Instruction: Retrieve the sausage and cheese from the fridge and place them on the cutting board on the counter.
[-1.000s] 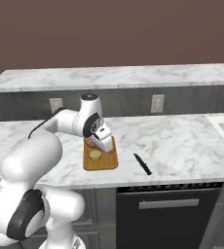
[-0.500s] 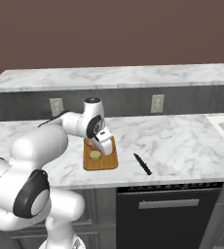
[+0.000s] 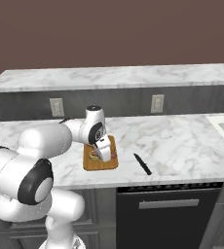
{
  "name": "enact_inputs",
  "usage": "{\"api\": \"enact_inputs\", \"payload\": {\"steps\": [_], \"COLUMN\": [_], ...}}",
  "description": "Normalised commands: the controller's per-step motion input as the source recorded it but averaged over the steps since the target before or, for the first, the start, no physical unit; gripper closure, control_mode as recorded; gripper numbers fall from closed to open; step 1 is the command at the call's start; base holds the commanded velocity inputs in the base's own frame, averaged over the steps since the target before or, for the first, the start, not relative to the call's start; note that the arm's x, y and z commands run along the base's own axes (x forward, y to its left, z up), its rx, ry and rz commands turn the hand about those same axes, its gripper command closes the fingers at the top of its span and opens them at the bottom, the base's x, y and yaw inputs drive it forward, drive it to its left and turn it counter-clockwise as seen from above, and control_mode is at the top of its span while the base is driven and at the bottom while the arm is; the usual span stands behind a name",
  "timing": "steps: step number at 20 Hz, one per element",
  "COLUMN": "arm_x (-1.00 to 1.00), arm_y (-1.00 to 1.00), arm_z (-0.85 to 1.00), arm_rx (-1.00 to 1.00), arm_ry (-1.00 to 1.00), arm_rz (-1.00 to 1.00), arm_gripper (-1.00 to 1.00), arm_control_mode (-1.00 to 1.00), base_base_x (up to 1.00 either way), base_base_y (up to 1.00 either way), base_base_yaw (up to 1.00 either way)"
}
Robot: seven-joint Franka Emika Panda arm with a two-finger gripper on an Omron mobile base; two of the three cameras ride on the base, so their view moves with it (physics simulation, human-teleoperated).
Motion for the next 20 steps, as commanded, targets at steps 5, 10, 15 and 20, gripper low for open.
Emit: {"api": "enact_inputs", "payload": {"steps": [5, 10, 15, 20], "arm_x": [0.33, 0.35, 0.07, 0.0], "arm_y": [0.0, -0.05, 0.0, 0.0], "arm_z": [-0.33, -0.3, -0.1, -0.11], "arm_rx": [0.0, 0.0, 0.0, 0.0], "arm_ry": [0.02, 0.01, 0.0, 0.0], "arm_rz": [-0.03, 0.0, 0.0, 0.0], "arm_gripper": [1.0, 1.0, 1.0, -1.0], "arm_control_mode": [-1.0, -1.0, -1.0, -1.0], "base_base_x": [0.0, 0.0, 0.0, 0.0], "base_base_y": [0.0, 0.0, 0.0, 0.0], "base_base_yaw": [0.0, 0.0, 0.0, 0.0]}}
